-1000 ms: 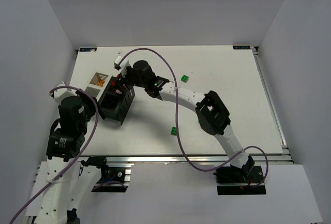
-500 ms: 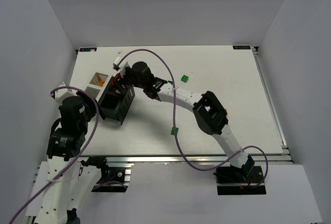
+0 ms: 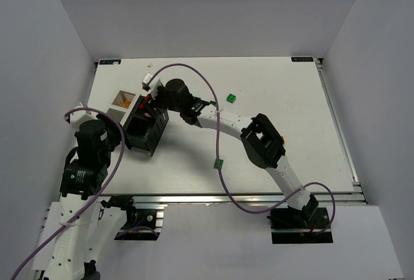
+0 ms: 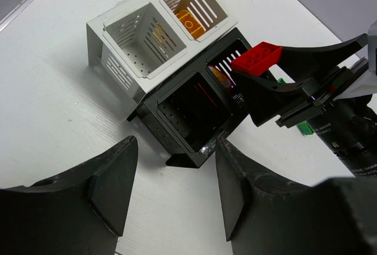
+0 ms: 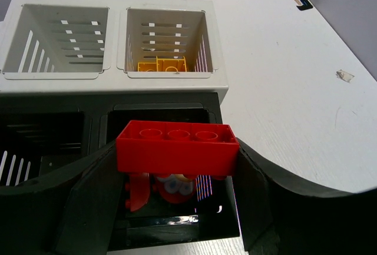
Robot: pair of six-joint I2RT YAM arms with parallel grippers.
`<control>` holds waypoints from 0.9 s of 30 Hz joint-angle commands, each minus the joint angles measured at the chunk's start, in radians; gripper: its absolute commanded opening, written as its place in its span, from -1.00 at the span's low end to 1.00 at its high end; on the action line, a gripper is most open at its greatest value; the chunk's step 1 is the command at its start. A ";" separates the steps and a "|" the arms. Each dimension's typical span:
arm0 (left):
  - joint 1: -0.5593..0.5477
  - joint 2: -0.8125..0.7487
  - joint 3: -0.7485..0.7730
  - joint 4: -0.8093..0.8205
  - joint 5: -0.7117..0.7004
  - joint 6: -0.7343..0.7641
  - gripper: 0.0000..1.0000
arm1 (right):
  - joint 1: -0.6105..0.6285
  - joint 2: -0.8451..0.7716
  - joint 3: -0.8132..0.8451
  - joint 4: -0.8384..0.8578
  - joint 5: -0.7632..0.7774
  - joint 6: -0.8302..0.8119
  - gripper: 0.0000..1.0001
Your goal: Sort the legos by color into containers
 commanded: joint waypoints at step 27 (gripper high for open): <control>0.006 -0.093 -0.050 0.033 0.103 -0.072 0.38 | 0.001 -0.176 -0.130 0.090 -0.028 -0.057 0.79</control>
